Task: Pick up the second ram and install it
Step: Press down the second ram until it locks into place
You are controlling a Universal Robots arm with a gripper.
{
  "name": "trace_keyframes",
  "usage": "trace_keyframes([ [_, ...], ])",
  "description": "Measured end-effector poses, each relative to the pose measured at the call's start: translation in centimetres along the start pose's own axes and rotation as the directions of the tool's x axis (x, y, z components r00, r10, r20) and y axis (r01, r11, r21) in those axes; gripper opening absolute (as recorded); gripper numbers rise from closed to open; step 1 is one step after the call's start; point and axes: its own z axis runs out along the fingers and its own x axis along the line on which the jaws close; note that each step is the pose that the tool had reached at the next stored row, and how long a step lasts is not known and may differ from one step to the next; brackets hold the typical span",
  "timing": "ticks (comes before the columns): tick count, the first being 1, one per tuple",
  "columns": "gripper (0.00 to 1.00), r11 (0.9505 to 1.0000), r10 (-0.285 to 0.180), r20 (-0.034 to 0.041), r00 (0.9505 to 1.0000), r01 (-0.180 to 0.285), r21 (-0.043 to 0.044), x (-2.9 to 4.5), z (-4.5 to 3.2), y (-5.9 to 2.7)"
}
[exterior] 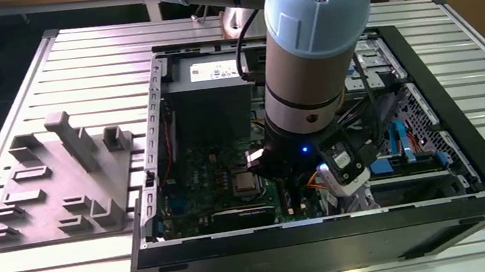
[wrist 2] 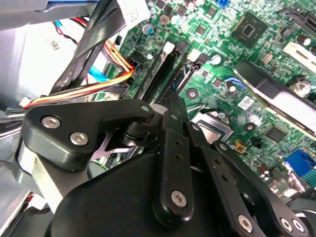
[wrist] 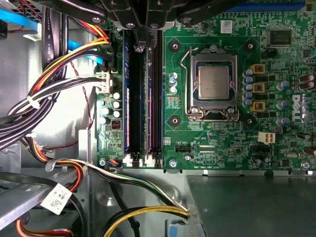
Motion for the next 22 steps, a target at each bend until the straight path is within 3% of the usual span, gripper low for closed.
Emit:
trace_keyframes([
  [22, 0.1, 1.0, 0.0, -0.0002, 1.0, 0.0, 0.001, 0.03, 0.75, -0.03],
])
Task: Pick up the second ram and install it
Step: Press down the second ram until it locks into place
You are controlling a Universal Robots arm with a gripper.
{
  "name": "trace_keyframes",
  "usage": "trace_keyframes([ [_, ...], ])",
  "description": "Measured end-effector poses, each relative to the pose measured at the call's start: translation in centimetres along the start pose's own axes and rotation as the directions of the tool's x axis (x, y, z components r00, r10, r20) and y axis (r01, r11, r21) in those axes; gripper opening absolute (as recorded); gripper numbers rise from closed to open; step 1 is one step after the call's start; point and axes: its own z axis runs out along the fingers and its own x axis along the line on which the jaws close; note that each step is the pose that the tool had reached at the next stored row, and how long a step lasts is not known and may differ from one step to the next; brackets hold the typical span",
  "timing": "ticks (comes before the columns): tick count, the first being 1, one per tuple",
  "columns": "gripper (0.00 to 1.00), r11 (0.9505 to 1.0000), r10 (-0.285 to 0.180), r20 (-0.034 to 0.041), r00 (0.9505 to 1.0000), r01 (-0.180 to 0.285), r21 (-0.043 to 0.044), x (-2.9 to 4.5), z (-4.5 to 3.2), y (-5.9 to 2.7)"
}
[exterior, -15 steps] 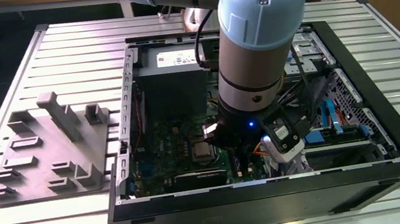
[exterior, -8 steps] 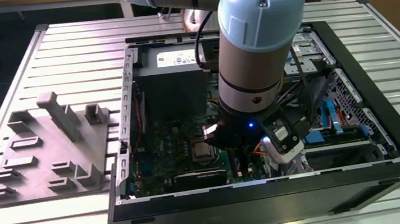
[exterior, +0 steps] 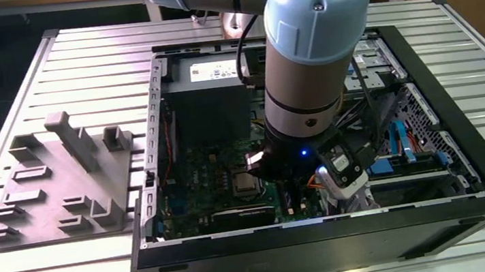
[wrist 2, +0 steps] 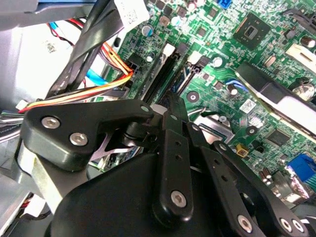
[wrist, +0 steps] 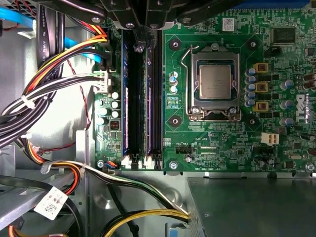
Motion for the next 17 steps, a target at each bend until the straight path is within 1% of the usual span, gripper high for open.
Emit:
trace_keyframes([
  [8, 0.1, 1.0, 0.0, 0.0001, 1.0, 0.0, -0.0002, 0.01, 0.24, -0.01],
  [17, 0.1, 1.0, 0.0, 0.0002, 1.0, 0.0, -0.0008, 0.01, 0.27, 0.0],
])
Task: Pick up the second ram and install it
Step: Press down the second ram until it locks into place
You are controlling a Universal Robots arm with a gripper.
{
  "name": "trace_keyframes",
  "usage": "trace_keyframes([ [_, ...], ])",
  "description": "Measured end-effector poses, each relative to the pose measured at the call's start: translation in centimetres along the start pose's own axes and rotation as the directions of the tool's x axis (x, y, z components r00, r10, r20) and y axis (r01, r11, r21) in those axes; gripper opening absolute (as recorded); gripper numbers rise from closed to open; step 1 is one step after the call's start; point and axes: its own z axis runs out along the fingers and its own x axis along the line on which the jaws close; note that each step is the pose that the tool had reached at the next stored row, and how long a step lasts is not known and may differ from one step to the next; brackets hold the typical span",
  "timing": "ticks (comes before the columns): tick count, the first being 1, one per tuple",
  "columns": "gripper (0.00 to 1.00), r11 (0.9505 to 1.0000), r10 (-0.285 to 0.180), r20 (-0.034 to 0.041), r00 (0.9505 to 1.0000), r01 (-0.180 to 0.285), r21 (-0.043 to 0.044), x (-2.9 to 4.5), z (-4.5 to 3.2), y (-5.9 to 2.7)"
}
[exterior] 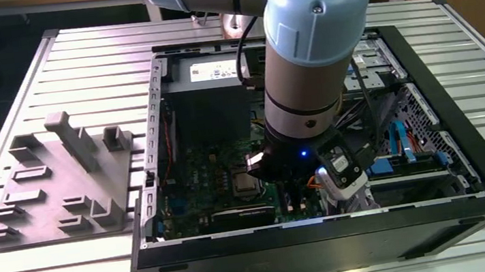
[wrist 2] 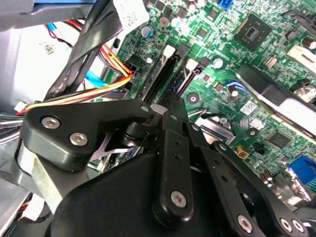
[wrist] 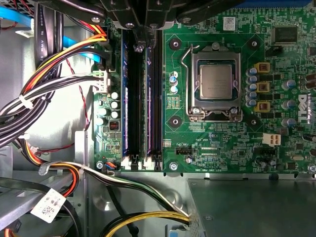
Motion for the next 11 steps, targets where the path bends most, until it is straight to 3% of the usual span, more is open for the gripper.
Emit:
trace_keyframes([
  [6, 0.1, 1.0, 0.0, 0.0002, 1.0, 0.0, -0.0008, 0.0, -0.07, 0.01],
  [8, 0.1, 1.0, 0.0, 0.0009, 1.0, 0.0, -0.0034, -0.02, -0.38, 0.05],
  [11, 0.1, 1.0, 0.0, 0.0001, 1.0, 0.0, -0.0006, -0.04, -1.13, 0.04],
])
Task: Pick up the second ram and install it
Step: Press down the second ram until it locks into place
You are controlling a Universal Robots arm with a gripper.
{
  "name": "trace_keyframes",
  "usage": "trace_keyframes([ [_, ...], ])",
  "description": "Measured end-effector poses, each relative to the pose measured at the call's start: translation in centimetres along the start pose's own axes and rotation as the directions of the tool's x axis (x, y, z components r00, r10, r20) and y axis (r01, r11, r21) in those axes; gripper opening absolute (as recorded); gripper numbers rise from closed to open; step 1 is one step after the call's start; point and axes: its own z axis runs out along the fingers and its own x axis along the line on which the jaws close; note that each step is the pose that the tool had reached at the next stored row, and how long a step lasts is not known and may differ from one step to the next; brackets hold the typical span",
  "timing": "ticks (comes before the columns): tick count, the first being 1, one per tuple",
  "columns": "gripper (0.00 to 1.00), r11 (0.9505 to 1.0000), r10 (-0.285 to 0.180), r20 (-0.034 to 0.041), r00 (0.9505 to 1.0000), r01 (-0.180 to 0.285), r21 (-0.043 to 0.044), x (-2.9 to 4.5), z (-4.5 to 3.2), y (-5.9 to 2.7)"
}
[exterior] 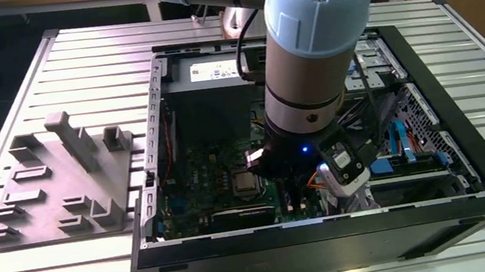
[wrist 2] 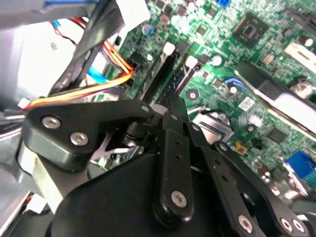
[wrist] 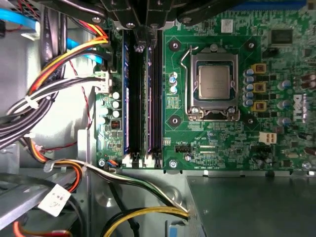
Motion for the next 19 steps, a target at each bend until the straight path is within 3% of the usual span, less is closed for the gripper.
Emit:
trace_keyframes([
  [3, 0.1, 1.0, 0.0, 0.0, 1.0, 0.0, 0.0003, -0.03, -0.68, 0.02],
  [9, 0.1, 1.0, 0.0, -0.0002, 1.0, 0.0, 0.0007, -0.03, -0.74, 0.09],
  [19, 0.1, 1.0, 0.0, 0.0, 1.0, 0.0, 0.0003, 0.0, -0.66, 1.81],
])
